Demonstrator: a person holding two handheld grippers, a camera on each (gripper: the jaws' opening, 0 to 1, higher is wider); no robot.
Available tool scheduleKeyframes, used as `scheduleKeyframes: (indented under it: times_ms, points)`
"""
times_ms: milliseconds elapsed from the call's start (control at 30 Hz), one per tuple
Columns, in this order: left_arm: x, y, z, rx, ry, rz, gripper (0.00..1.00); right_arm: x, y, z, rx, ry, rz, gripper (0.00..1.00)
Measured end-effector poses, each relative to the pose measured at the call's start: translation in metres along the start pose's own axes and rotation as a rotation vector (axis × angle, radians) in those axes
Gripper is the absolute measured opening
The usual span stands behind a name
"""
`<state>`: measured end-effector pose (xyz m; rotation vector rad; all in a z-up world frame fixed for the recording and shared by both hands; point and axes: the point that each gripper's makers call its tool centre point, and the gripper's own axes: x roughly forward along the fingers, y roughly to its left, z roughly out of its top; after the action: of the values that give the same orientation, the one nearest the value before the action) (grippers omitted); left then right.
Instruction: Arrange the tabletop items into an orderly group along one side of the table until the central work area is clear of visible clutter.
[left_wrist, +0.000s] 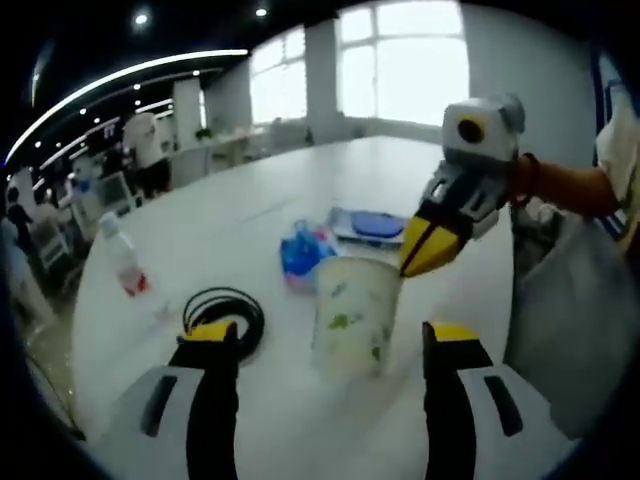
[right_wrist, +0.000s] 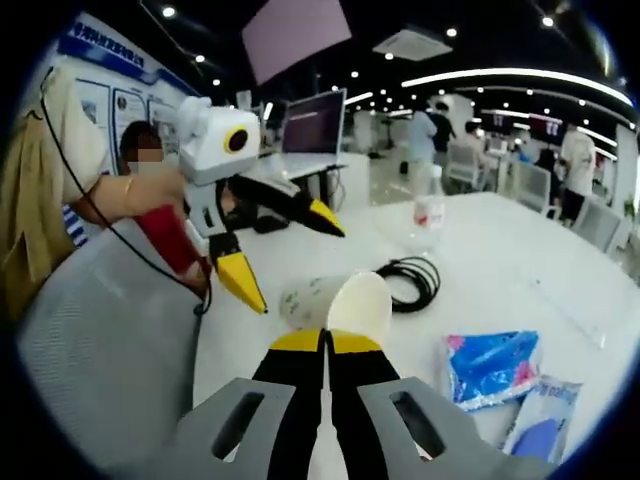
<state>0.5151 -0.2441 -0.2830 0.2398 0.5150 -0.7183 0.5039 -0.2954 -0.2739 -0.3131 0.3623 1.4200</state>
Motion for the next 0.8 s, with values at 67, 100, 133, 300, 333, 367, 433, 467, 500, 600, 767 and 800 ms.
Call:
scheduleKeyframes:
  times_ms: [67, 100, 133, 300, 333, 367, 433, 467, 500, 600, 767, 800]
  points:
    - [0.003, -0.002, -0.001, 0.005, 0.003, -0.009, 0.71, -0.001, 0.005, 0.005, -0.002, -0.011, 0.017, 0.01]
    - [0.004, -0.005, -0.002, 0.015, 0.017, -0.027, 0.70, -0.001, 0.007, 0.007, -0.009, -0.014, 0.021, 0.01]
    - [0.004, -0.007, -0.003, 0.023, 0.025, -0.032, 0.68, -0.001, 0.009, 0.009, -0.022, -0.016, 0.023, 0.01]
    - [0.006, -0.011, -0.003, 0.053, 0.047, -0.051, 0.63, -0.003, 0.017, 0.015, -0.058, -0.014, 0.041, 0.01]
    - [0.007, -0.012, -0.004, 0.056, 0.051, -0.055, 0.61, -0.004, 0.018, 0.015, -0.064, -0.010, 0.044, 0.01]
    - [0.007, -0.014, -0.004, 0.065, 0.058, -0.064, 0.59, -0.004, 0.019, 0.016, -0.073, -0.007, 0.046, 0.01]
    - [0.007, -0.017, -0.006, 0.076, 0.068, -0.080, 0.58, -0.004, 0.021, 0.016, -0.085, -0.001, 0.052, 0.01]
    - [0.008, -0.020, -0.007, 0.092, 0.076, -0.093, 0.57, -0.004, 0.023, 0.016, -0.092, 0.003, 0.056, 0.01]
    - [0.008, -0.021, -0.007, 0.089, 0.079, -0.093, 0.55, -0.004, 0.025, 0.016, -0.102, 0.012, 0.060, 0.01]
    - [0.009, -0.025, -0.009, 0.089, 0.094, -0.111, 0.50, -0.004, 0.028, 0.014, -0.127, 0.034, 0.068, 0.01]
    - [0.010, -0.030, -0.012, 0.088, 0.114, -0.130, 0.46, -0.003, 0.032, 0.007, -0.184, 0.084, 0.071, 0.01]
    - [0.011, -0.031, -0.013, 0.090, 0.119, -0.127, 0.45, -0.003, 0.033, 0.006, -0.190, 0.087, 0.072, 0.01]
